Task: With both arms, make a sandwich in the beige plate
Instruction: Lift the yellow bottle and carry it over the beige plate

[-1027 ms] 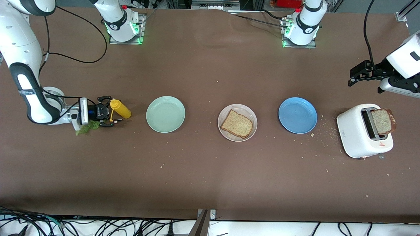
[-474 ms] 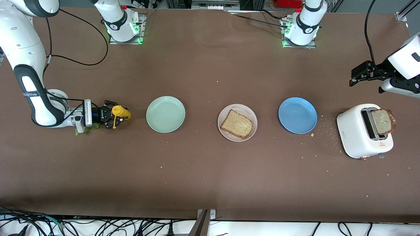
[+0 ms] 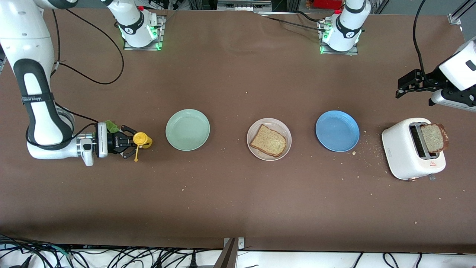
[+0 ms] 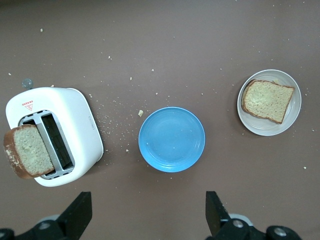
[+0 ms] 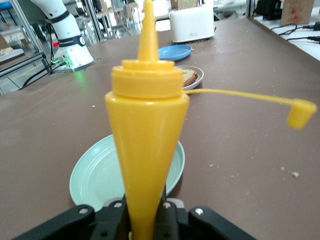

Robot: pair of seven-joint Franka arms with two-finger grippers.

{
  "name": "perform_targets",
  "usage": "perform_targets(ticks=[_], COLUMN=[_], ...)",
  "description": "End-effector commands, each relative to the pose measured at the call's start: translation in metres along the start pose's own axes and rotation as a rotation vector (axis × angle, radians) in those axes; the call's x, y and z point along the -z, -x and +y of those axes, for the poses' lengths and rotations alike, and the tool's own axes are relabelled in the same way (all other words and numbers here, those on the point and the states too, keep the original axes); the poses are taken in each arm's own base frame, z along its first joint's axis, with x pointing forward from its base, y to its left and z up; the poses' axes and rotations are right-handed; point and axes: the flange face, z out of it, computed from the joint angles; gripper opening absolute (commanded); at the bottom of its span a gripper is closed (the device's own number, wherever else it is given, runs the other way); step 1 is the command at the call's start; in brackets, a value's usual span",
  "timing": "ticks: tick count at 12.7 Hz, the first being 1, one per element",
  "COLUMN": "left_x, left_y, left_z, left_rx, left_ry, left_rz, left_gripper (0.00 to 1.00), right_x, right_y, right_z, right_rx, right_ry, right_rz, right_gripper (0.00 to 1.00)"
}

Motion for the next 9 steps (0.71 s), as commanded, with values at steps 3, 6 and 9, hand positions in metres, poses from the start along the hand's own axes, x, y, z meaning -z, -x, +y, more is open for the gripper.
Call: perform_targets(ticks=[3, 6, 9], left_x=[-0.008, -0.004, 0.001], left_y=[0.001, 0.001, -0.002], left_z=[-0.011, -0.032, -0.048], left_rx=[0.032, 0.070, 0.094], left_ry=[0.023, 0.025, 0.020], left_rz=[-0.022, -0.009, 0.012], left_gripper=[1.00, 1.00, 1.00], right_x=[-0.012, -0.055, -0.116], right_y=[-0.126, -0.201, -0.253], right_z=[0.035, 0.047, 0.046], right_rx=[-0.039, -0.047, -0.044], right_ry=[0.018, 0.081, 0.192], right_rz=[-0.245, -0.410, -0.626], right_gripper=[0.00, 0.00, 0.00])
